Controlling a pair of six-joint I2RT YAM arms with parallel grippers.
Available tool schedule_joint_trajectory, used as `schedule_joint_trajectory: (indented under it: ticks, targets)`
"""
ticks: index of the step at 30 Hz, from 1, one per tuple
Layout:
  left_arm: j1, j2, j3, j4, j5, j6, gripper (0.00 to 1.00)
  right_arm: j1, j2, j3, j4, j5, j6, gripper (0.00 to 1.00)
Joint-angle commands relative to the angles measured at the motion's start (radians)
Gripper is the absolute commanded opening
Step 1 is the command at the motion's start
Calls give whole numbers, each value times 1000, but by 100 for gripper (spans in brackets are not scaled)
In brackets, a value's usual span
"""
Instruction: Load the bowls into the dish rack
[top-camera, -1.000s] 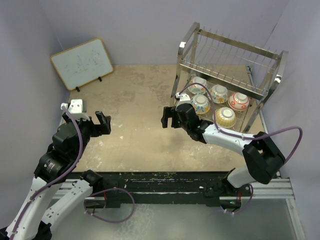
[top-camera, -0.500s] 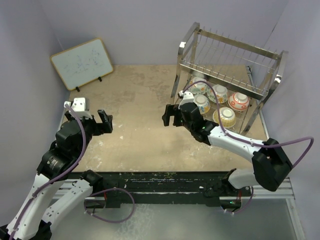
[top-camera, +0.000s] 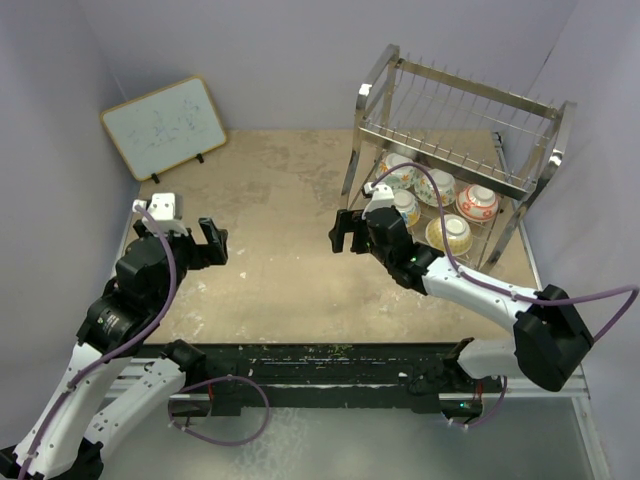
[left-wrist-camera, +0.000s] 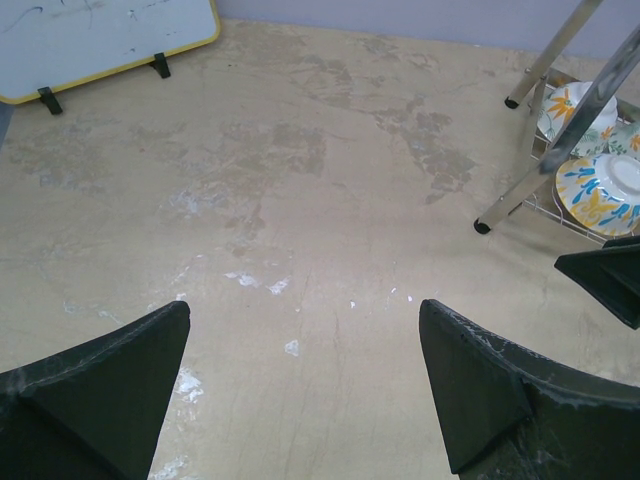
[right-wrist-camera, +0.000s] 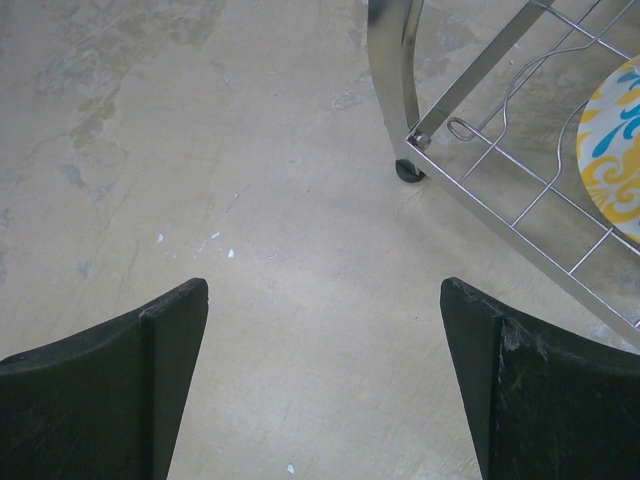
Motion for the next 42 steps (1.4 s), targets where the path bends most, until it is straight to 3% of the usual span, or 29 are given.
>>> schedule_joint_trajectory:
  ticks: [1,42]
  targets:
    - [-5,2,1,57,15,-2,99,3,-13,3,9,25,-16,99]
    - [-5,-14,0,51,22,-11,99,4,-37,-29,7,15,-4,99]
